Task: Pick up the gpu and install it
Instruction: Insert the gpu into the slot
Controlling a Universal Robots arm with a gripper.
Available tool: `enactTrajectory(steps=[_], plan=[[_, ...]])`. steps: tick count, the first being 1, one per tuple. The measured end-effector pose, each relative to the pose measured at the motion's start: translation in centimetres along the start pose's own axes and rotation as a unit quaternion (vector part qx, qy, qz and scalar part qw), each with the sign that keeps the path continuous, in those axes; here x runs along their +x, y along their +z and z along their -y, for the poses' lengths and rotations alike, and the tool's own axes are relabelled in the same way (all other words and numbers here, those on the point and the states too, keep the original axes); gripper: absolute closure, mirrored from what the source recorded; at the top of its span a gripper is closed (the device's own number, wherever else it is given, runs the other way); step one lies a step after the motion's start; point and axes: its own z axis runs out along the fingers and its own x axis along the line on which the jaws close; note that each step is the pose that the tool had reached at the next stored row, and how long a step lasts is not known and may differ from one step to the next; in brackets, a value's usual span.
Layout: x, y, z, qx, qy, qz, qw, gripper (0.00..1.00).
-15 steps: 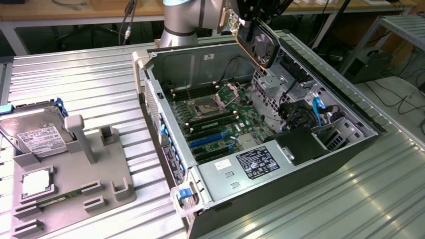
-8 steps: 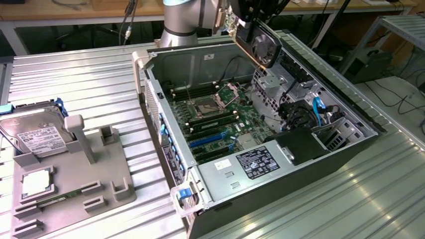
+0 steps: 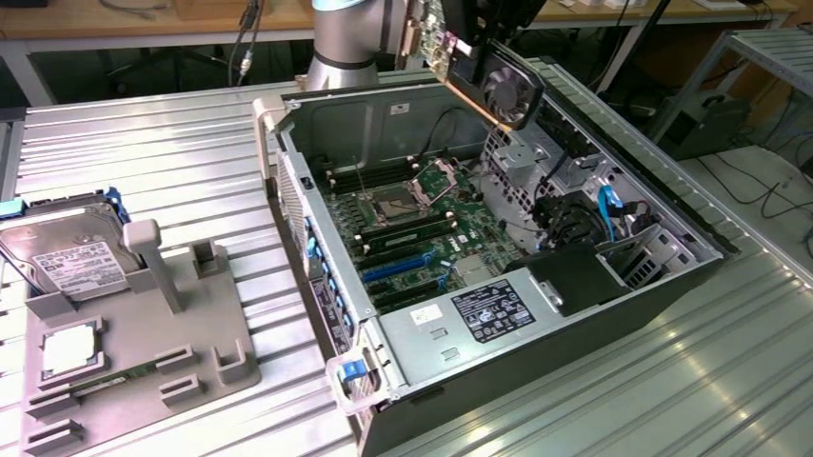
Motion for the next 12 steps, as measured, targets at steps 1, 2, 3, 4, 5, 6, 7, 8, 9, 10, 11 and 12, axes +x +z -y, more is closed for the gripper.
enactTrajectory(steps=[1, 2, 3, 4, 5, 6, 7, 8, 9, 10, 11, 12], plan=[[0.0, 0.05, 0.0, -0.0004, -0.017, -0.001, 0.9999, 0.72], [0.0, 0.08, 0.01, -0.0007, -0.027, -0.0016, 0.9996, 0.72], [0.0, 0.11, 0.01, -0.0009, -0.037, -0.0021, 0.9993, 0.72], [0.01, 0.14, 0.01, -0.0011, -0.046, -0.0027, 0.9989, 0.72], [0.01, 0.16, 0.01, -0.0014, -0.056, -0.0032, 0.9984, 0.72], [0.01, 0.18, 0.01, -0.0016, -0.066, -0.0038, 0.9978, 0.72], [0.0, 0.19, 0.01, -0.0018, -0.075, -0.0043, 0.9972, 0.72], [0.01, 0.22, 0.01, -0.0021, -0.085, -0.0049, 0.9964, 0.72], [0.01, 0.24, 0.01, -0.0023, -0.095, -0.0055, 0.9955, 0.72], [0.01, 0.31, 0.02, -0.0031, -0.127, -0.0074, 0.9918, 0.72], [0.01, 0.34, 0.02, -0.0033, -0.137, -0.0079, 0.9906, 0.72], [0.01, 0.35, 0.02, -0.0035, -0.145, -0.0084, 0.9894, 0.72]])
